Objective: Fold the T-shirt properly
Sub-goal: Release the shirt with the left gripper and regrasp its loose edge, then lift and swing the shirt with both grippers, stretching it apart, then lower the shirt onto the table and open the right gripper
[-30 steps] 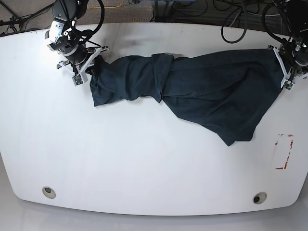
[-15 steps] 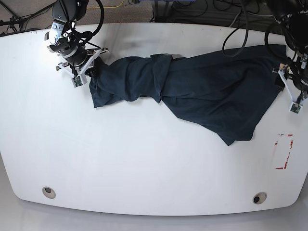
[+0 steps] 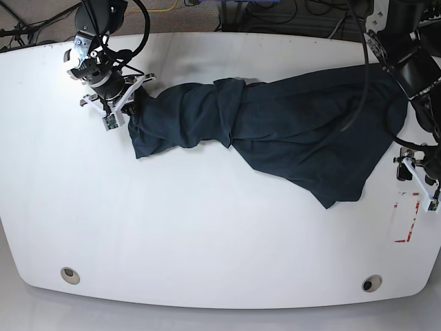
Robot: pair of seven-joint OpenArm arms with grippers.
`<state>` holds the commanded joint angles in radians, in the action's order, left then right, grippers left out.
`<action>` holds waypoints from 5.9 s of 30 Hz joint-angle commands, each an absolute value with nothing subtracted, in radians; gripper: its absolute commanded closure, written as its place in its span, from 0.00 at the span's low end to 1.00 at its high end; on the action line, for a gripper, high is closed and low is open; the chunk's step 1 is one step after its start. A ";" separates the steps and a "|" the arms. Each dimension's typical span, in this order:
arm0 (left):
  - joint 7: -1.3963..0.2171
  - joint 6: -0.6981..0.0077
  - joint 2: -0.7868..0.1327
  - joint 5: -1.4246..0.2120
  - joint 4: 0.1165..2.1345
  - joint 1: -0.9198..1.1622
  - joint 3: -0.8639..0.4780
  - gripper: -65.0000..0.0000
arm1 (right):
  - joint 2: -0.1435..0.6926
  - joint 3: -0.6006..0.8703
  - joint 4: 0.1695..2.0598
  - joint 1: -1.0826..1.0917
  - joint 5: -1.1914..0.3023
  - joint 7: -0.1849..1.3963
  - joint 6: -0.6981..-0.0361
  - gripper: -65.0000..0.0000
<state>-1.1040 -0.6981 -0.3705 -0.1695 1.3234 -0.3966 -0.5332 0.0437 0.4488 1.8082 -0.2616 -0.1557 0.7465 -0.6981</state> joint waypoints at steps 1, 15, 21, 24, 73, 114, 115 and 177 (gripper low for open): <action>-1.090 -0.698 -0.371 -0.170 1.308 -0.401 -0.522 0.31 | 0.044 0.449 1.808 -0.262 -0.156 0.746 -0.698 1.00; -0.860 -0.698 -0.341 -0.166 0.940 -0.484 -0.458 0.31 | 0.045 0.447 1.808 -0.263 -0.156 0.746 -0.698 1.00; -0.773 -0.698 -0.337 -0.166 0.857 -0.487 -0.455 0.31 | 0.047 0.449 1.791 -0.260 -0.156 0.746 -0.698 1.00; -0.771 -0.698 -0.335 -0.173 0.849 -0.493 -0.415 0.31 | 0.047 0.449 1.787 -0.255 -0.156 0.746 -0.698 1.00; -0.954 -0.698 -0.255 -0.173 1.386 -0.426 -0.371 1.00 | 0.101 0.446 1.886 -0.099 -0.154 0.858 -0.698 1.00; -1.279 -0.698 -0.321 -0.168 1.847 -0.938 -0.412 1.00 | 0.404 0.269 1.951 0.567 -0.156 1.046 -0.698 1.00; -1.285 -0.698 -0.321 -0.168 1.842 -0.949 -0.412 1.00 | 0.417 0.262 1.946 0.591 -0.156 1.046 -0.698 1.00; -1.283 -0.698 -0.314 -0.171 1.942 -0.101 -0.513 1.00 | 0.159 0.470 2.008 -0.048 -0.160 1.040 -0.698 1.00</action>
<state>-1.2835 -0.6981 -0.3138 -0.1711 1.9417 -0.1005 -0.5132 0.1588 0.4703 2.0077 -0.0483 -0.1603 1.0395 -0.6981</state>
